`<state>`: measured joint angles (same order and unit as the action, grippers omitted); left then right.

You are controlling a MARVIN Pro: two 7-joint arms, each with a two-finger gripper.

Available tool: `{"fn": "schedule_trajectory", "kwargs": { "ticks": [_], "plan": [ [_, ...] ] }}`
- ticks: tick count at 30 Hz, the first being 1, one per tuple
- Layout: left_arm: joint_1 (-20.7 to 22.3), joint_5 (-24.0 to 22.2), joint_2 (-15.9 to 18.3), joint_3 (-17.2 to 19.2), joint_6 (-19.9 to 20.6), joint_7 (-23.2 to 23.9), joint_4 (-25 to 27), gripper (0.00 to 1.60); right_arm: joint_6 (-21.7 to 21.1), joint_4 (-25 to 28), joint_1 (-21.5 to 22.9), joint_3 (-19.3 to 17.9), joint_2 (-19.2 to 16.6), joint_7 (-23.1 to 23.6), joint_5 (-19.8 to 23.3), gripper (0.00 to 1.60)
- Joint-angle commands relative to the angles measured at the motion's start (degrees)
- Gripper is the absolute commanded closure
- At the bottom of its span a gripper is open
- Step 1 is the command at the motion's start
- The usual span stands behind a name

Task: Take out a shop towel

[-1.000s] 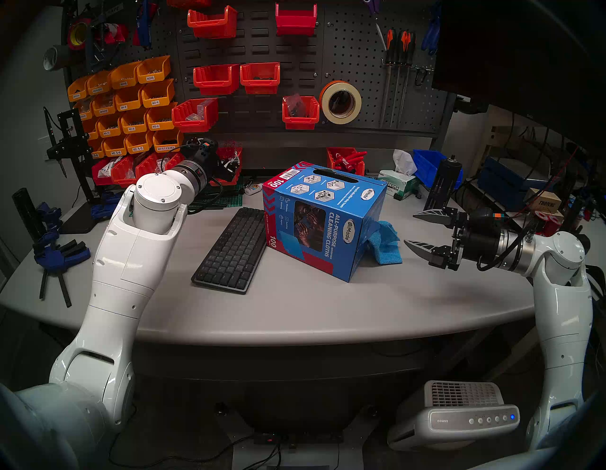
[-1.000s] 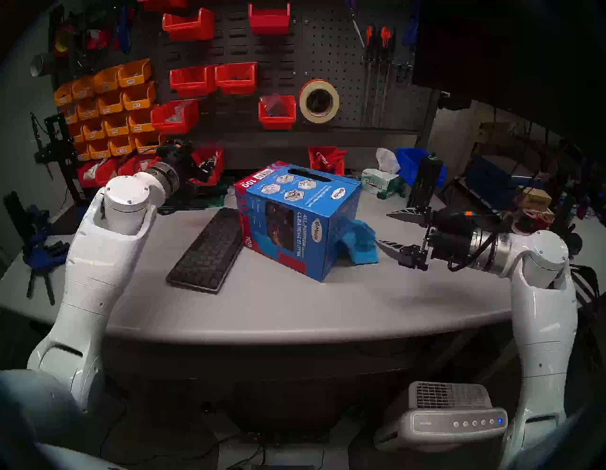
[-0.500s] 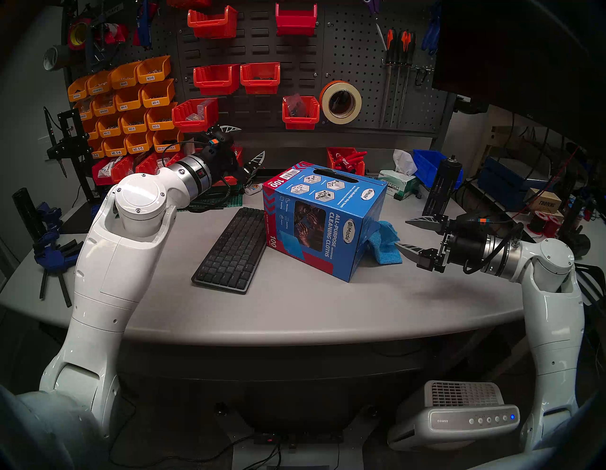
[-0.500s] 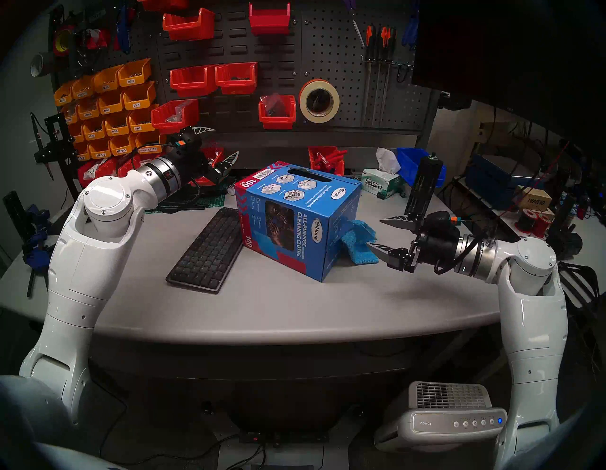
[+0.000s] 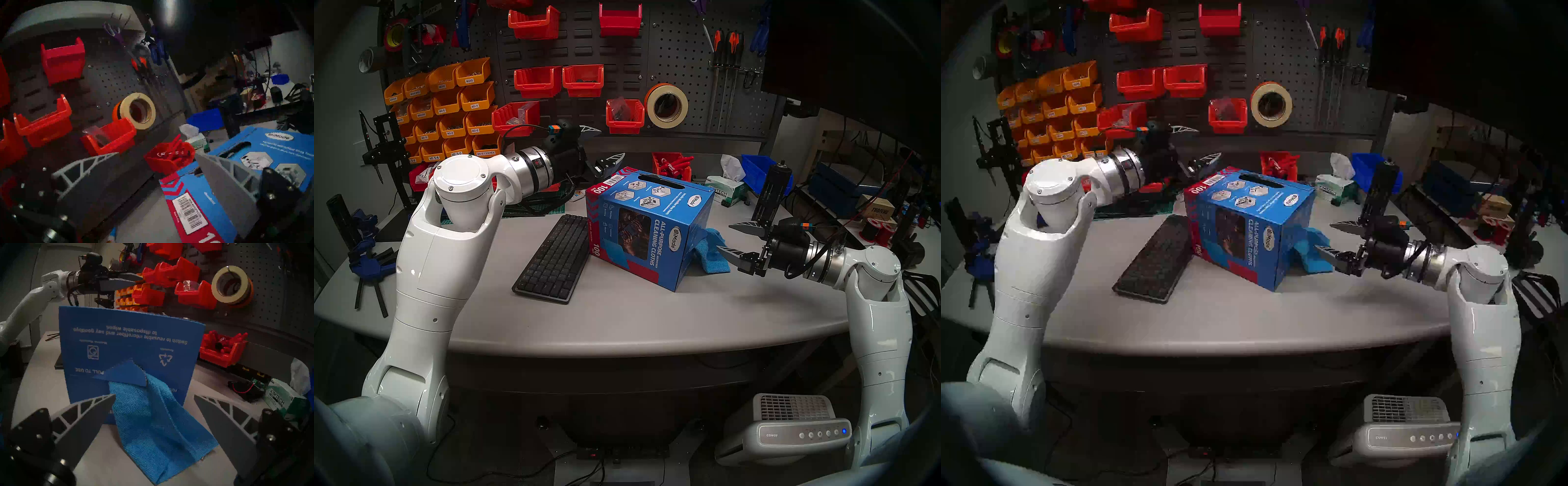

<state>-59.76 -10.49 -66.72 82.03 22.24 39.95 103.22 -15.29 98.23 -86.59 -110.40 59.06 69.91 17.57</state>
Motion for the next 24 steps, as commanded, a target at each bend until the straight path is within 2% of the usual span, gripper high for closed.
{"fn": "schedule_trajectory", "kwargs": {
  "ticks": [1,5,13,15,18,24],
  "plan": [
    [6.8,-1.5,-1.6,-0.1,1.9,1.5,0.0,0.0,0.3,0.8,2.2,-1.5,-0.8,-0.5,0.5,0.0],
    [3.9,-2.5,0.3,2.1,2.2,3.1,3.7,0.0,0.2,-0.6,4.3,-0.8,-1.2,-1.0,0.2,0.0],
    [-5.0,-3.6,4.3,9.5,3.6,3.8,11.4,0.0,0.8,-5.0,9.8,1.9,-1.7,-3.4,-1.2,0.0],
    [-5.3,-3.9,4.4,10.4,3.7,4.2,10.7,0.0,0.9,-4.5,8.9,2.0,-2.2,-4.2,-0.8,0.0],
    [-9.5,-4.2,5.7,14.0,5.6,4.7,13.4,0.0,1.4,-7.1,11.6,3.5,-2.0,-5.5,-1.5,0.0],
    [-13.5,-4.4,6.2,17.5,8.0,5.8,15.0,0.0,2.0,-9.6,13.7,5.5,-1.7,-7.9,-2.1,0.0]
  ]
}}
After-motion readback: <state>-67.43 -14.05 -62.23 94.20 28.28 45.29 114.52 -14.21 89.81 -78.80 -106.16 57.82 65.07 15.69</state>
